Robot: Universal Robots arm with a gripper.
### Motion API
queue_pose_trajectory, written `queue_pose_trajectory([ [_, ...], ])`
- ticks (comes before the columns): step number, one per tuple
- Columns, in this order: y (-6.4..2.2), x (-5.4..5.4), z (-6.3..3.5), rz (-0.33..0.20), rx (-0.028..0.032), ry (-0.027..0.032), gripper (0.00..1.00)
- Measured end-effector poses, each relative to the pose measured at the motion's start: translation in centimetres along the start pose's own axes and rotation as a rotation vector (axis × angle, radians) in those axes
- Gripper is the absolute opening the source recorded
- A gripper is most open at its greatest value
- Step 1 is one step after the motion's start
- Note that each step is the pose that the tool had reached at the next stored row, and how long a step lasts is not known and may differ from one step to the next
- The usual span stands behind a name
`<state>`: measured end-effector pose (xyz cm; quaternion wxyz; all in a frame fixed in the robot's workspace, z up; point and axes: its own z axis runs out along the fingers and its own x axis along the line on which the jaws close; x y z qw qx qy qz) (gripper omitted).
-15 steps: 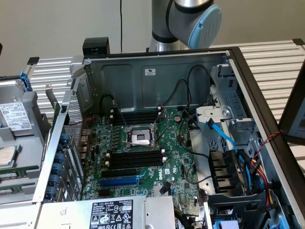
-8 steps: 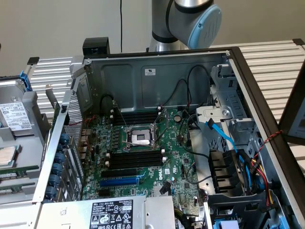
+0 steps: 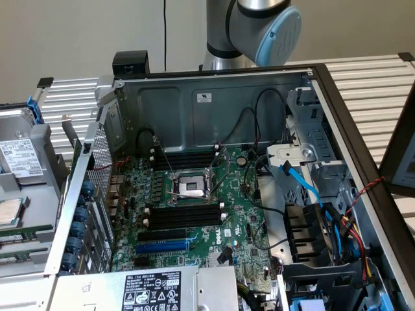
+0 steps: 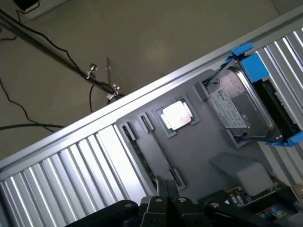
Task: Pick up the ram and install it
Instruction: 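Pick up the ram and move it above insertion slot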
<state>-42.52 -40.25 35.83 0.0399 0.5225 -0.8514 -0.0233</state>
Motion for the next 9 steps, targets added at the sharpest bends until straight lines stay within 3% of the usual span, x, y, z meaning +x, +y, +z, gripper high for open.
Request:
queue_pose_trajectory([
  [7, 0.03, 0.01, 0.11, -0.123, 0.0055, 0.0099, 0.11],
  [9, 0.03, 0.02, 0.11, -0.125, 0.0055, 0.0101, 0.11],
])
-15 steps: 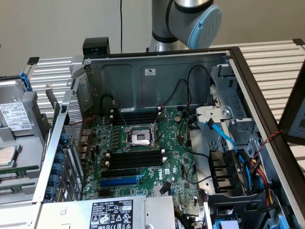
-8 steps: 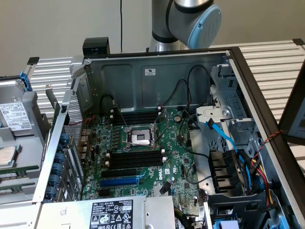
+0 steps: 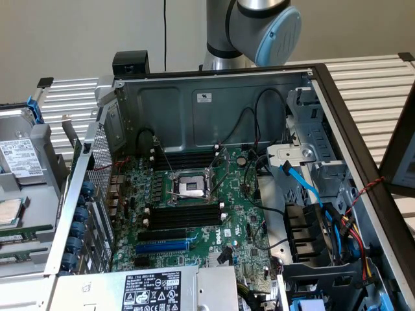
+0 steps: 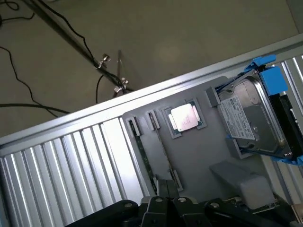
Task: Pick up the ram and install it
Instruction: 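Pick up the ram and move it above insertion slot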
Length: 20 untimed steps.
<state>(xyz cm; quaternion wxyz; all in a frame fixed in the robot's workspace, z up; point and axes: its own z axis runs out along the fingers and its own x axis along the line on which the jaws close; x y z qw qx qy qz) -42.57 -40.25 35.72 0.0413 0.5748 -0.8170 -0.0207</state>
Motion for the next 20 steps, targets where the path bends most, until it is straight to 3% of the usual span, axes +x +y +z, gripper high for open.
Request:
queue_pose_trajectory([
  [5, 0.00, 0.00, 0.00, 0.000, 0.0001, 0.0000, 0.11],
  [11, 0.00, 0.00, 0.00, 0.000, 0.0001, 0.0000, 0.42],
  [14, 0.01, 0.01, 0.01, 0.000, 0.0001, -0.0001, 0.47],
  [15, 0.02, 0.01, 0.01, 0.000, 0.0001, -0.0001, 0.54],
  [20, 0.02, 0.01, 0.37, -0.030, 0.0044, 0.0013, 0.54],
])
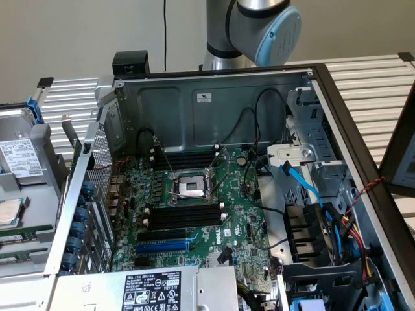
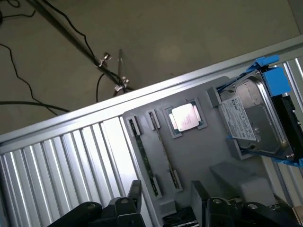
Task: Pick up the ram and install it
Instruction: 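Pick up the ram and move it above insertion slot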
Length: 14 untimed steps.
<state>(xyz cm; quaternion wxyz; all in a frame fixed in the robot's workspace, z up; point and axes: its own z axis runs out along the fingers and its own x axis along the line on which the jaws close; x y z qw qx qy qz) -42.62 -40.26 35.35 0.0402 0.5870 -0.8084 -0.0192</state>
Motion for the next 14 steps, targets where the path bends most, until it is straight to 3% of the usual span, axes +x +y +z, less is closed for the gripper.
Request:
queue_pose_trajectory([
  [9, 0.03, 0.0, 1.64, -0.131, 0.0055, 0.0104, 0.54],
  [14, 0.00, 0.0, 2.55, -0.158, 0.0067, 0.0125, 0.54],
])
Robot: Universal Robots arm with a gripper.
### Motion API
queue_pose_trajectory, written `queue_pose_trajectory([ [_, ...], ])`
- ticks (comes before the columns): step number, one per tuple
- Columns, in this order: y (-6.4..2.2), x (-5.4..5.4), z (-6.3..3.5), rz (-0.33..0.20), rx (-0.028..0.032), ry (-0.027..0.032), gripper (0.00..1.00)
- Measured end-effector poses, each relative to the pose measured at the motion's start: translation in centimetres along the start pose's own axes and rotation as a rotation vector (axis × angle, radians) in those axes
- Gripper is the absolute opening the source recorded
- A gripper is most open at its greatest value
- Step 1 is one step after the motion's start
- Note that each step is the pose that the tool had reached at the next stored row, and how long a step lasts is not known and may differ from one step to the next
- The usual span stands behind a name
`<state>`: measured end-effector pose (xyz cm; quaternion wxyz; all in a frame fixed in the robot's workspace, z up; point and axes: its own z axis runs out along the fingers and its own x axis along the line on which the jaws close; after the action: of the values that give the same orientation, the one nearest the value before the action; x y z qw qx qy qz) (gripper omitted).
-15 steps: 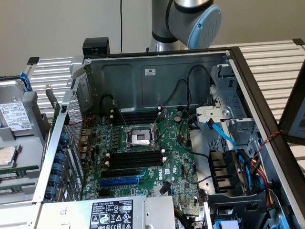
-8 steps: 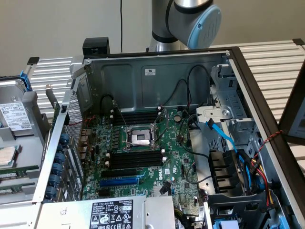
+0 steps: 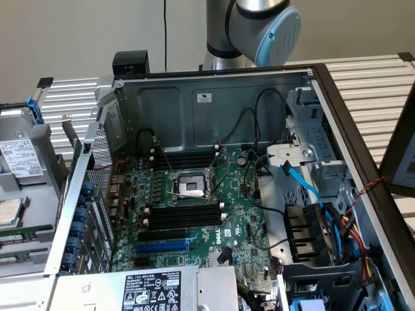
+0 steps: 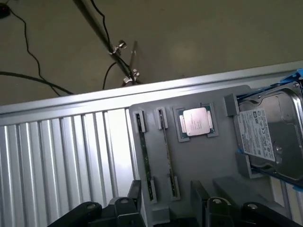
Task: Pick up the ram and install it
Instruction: 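Pick up the ram and move it above insertion slot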
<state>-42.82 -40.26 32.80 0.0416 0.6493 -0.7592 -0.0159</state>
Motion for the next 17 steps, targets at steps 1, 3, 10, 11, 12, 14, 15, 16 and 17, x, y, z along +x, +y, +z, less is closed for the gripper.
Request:
queue_pose_trajectory([
  [1, -0.02, 0.0, 0.18, -0.002, 0.0000, 0.0002, 0.54],
  [3, -0.04, 0.0, 0.55, -0.004, 0.0001, 0.0004, 0.54],
  [10, -0.14, -0.1, 1.82, -0.012, 0.0005, 0.0009, 0.54],
  [11, -0.15, -0.1, 1.99, -0.013, 0.0005, 0.0010, 0.54],
  [12, -0.17, -0.1, 2.17, -0.014, 0.0006, 0.0010, 0.54],
  [14, -0.19, -0.1, 2.55, -0.016, 0.0007, 0.0012, 0.54],
  [15, -0.20, -0.2, 2.72, -0.017, 0.0007, 0.0014, 0.54],
  [16, -0.22, -0.2, 2.90, -0.019, 0.0008, 0.0015, 0.54],
  [17, -0.23, -0.2, 3.08, -0.021, 0.0008, 0.0016, 0.54],
])
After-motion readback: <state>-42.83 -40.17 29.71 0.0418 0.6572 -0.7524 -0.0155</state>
